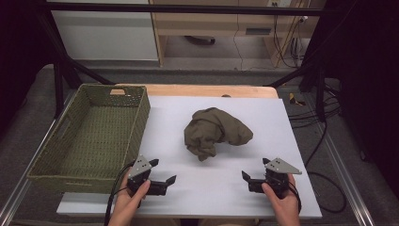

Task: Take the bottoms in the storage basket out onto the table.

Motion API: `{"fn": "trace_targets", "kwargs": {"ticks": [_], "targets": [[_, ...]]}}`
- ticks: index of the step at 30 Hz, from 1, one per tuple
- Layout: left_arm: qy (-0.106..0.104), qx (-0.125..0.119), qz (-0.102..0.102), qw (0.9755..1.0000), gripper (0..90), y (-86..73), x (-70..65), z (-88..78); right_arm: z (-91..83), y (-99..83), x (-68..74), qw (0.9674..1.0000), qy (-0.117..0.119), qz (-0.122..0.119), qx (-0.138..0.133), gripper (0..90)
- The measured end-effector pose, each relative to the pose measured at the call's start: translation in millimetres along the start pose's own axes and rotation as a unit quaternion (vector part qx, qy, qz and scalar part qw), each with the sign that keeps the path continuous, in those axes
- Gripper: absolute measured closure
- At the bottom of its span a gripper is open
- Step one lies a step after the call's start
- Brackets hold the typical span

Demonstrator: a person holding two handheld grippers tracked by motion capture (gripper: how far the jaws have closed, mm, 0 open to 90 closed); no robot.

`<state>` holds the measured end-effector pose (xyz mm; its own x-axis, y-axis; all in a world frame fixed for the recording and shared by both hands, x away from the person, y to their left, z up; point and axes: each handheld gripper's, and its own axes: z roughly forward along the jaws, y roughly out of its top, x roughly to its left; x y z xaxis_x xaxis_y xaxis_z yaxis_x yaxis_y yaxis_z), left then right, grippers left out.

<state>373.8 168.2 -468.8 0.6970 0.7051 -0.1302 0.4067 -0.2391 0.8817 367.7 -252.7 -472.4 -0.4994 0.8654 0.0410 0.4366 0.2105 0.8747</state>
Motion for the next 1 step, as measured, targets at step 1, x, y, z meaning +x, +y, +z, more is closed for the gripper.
{"fn": "trace_targets", "kwargs": {"ticks": [1], "targets": [[0.0, 0.002, -0.001, 1.0, 6.1, 0.4, 0.0, 0.3, 0.3, 0.1, -0.2, 1.0, 0.0, -0.002, -0.001, 4.5]]}}
